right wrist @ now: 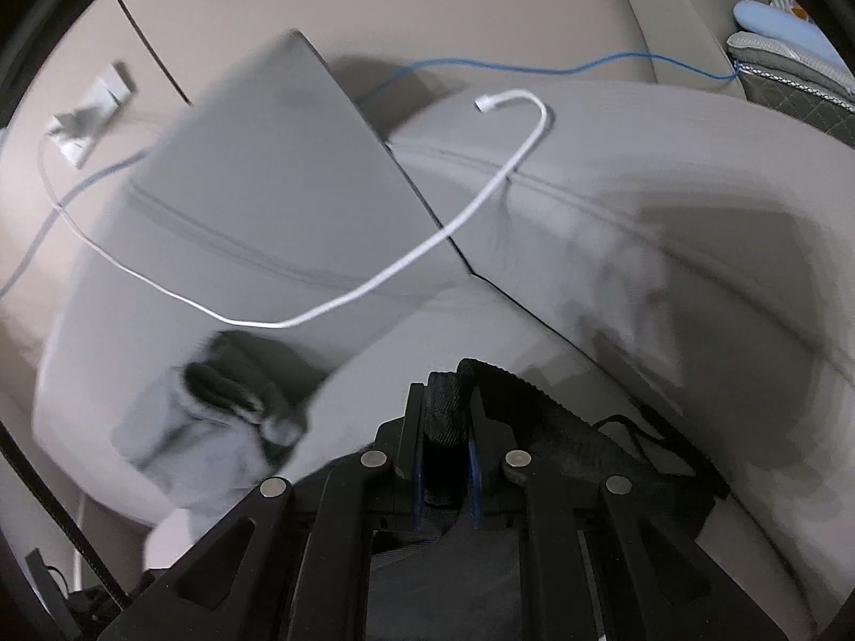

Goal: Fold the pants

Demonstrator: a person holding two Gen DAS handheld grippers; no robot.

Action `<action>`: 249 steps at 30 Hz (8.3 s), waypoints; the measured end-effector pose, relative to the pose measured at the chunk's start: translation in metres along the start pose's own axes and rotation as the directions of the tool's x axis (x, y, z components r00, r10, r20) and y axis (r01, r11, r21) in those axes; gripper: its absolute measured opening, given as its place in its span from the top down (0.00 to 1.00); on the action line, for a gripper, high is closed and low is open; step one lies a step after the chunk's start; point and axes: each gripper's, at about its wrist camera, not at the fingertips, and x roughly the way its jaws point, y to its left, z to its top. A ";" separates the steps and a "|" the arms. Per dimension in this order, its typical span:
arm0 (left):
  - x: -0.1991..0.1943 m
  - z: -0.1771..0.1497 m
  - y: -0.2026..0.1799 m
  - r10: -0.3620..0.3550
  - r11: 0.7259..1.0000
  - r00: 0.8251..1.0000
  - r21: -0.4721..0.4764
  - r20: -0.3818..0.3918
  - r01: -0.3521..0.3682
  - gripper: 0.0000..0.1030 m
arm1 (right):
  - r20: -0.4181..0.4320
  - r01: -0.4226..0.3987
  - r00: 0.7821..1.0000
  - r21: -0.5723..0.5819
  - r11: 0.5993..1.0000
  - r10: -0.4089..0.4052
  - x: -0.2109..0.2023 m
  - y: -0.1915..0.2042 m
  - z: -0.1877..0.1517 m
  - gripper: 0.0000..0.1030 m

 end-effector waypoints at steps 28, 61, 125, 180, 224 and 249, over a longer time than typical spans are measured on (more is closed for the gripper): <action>0.127 -0.017 0.042 -0.218 0.942 0.971 -0.280 -0.098 0.183 0.91 | -0.124 0.230 0.957 -0.226 0.946 -0.263 0.149 0.010 0.007 0.86; 0.103 -0.021 0.052 -0.210 0.864 0.977 -0.472 -0.024 0.174 0.94 | -0.129 0.200 0.937 -0.565 0.800 -0.325 0.142 0.048 -0.022 0.51; -0.101 -0.144 0.022 -0.351 0.794 0.900 -0.427 0.258 0.432 0.68 | 0.027 -0.008 0.999 -0.691 0.723 0.037 -0.045 0.007 -0.126 0.56; 0.009 -0.280 0.250 0.134 0.969 0.861 -0.115 -0.491 -0.216 0.99 | -0.444 -0.444 0.895 -0.896 -0.006 0.035 0.084 0.417 -0.320 0.98; -0.090 -0.436 0.194 0.142 0.002 0.988 -0.998 -0.057 -0.058 0.91 | -0.570 -0.625 0.773 -0.761 0.176 0.280 -0.024 0.310 -0.416 0.90; -0.055 -0.461 0.185 0.130 -0.141 0.988 -0.988 -0.079 -0.060 0.43 | -0.468 -0.489 0.852 -0.871 0.040 0.234 -0.037 0.319 -0.455 0.35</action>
